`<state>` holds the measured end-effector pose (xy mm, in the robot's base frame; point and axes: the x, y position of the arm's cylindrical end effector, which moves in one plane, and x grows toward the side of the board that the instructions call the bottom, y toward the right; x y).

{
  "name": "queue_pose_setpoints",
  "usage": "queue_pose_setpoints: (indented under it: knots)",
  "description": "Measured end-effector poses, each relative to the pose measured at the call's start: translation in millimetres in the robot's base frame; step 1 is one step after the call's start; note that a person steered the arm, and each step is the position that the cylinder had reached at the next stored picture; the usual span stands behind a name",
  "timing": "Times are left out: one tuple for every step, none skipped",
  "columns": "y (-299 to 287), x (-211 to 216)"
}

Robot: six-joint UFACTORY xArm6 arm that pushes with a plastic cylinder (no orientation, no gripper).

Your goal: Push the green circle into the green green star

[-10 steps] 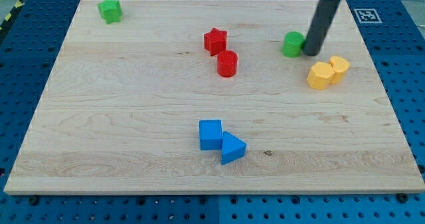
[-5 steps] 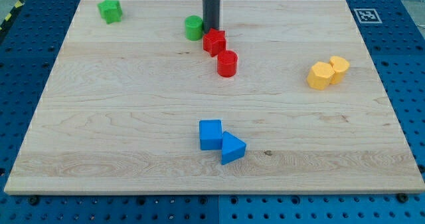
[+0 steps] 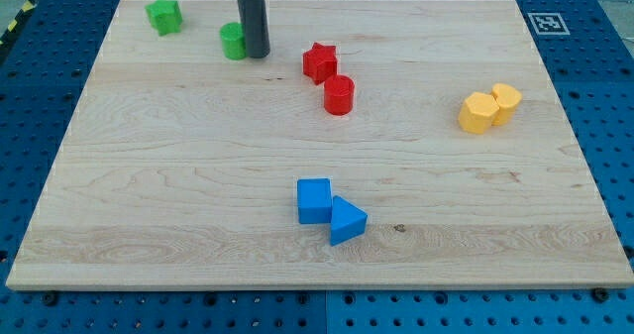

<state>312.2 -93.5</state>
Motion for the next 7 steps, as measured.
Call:
queue_pose_setpoints:
  knots:
    - [-22.5,-0.9]
    - [-48.8,-12.7]
    - [-68.5,-20.7]
    - [-77.1,-23.1]
    - [-91.9,-25.9]
    - [-93.4,-27.2]
    - [-53.5,-27.3]
